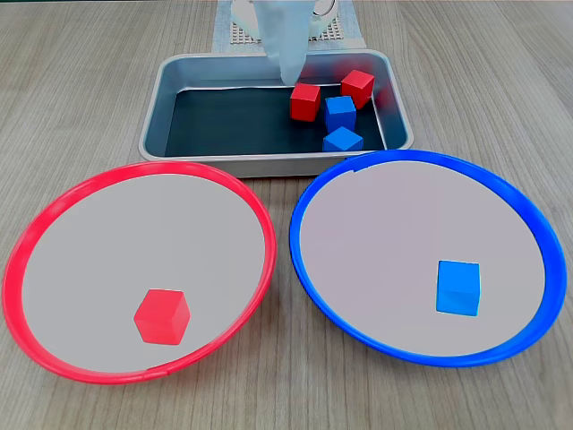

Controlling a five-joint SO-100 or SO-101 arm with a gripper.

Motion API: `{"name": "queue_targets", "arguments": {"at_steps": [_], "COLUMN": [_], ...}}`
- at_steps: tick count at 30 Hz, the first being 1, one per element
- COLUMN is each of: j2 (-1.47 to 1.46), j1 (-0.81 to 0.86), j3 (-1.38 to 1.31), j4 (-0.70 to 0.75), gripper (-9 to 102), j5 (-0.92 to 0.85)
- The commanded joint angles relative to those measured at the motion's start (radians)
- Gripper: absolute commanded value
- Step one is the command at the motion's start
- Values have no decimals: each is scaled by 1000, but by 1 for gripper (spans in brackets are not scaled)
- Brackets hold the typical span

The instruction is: Move six blocks tray to matching dishes

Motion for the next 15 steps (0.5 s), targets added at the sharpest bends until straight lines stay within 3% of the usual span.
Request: {"name": "queue_targets", "arguments": {"at_steps": [1,5,9,15], "j2": [40,51,63,41], "j1": [-17,-64,-78,-112], "j3": [29,64,114,186], "j4": [-63,-32,48,-86], "gripper": [23,23,24,21], "j5": [229,396,443,489]}}
